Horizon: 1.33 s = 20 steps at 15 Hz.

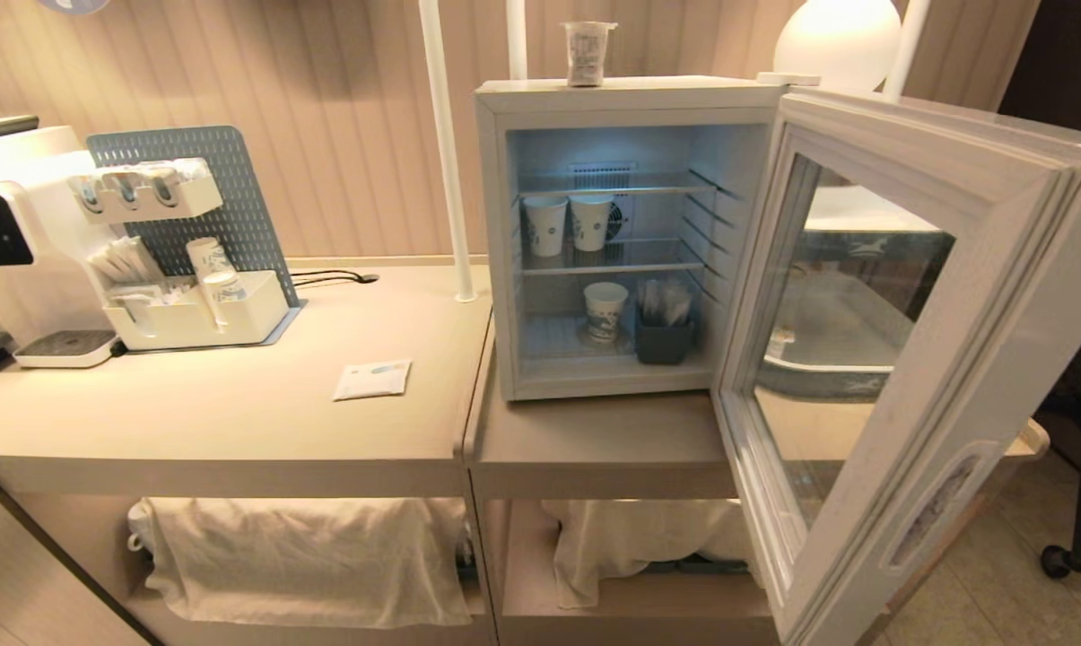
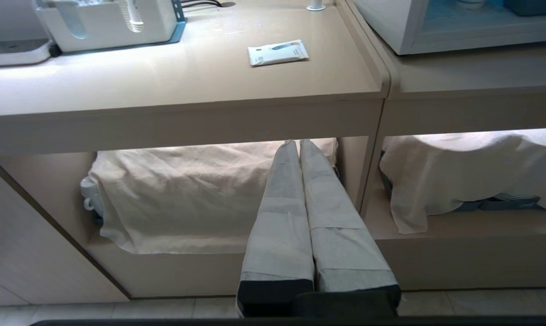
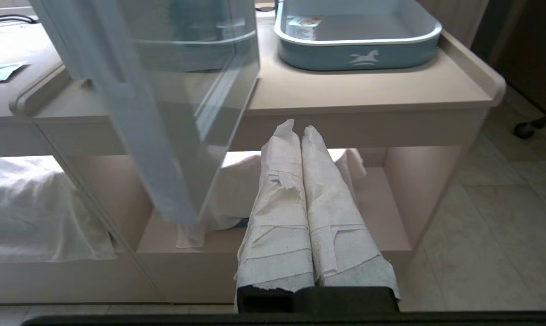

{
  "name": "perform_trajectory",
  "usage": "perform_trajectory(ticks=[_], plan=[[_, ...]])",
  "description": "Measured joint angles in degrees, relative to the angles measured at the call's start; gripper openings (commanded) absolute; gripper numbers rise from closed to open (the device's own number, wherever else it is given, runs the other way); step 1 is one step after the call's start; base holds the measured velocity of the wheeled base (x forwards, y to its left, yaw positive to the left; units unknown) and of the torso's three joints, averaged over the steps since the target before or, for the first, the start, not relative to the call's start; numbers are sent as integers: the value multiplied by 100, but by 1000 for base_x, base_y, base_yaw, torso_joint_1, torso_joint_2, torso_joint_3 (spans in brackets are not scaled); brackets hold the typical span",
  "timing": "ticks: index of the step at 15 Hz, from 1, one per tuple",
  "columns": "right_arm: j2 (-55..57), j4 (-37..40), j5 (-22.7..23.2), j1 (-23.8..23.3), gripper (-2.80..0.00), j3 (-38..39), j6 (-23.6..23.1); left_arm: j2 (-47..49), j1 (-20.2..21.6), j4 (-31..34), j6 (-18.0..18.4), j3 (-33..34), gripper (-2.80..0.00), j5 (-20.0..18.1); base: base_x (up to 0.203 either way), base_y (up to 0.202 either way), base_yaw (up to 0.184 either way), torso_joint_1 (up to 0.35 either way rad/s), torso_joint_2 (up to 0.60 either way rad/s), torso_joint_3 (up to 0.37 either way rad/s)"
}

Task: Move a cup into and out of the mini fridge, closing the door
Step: Put the yoghurt in the freezer

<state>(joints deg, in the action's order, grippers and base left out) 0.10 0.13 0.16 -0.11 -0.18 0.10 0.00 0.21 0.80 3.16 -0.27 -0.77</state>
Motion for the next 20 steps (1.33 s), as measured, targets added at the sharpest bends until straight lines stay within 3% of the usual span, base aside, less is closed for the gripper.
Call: perform_trajectory(ticks=[16, 20], plan=[[0, 4, -1, -2, -280, -2, 0, 0, -7, -6, -44, 0, -280, 6, 0, 190, 0, 4, 3, 3], [0, 7, -2, 0, -280, -2, 0, 0, 1, 1, -74, 0, -280, 9, 0, 58, -1, 2, 3, 1]])
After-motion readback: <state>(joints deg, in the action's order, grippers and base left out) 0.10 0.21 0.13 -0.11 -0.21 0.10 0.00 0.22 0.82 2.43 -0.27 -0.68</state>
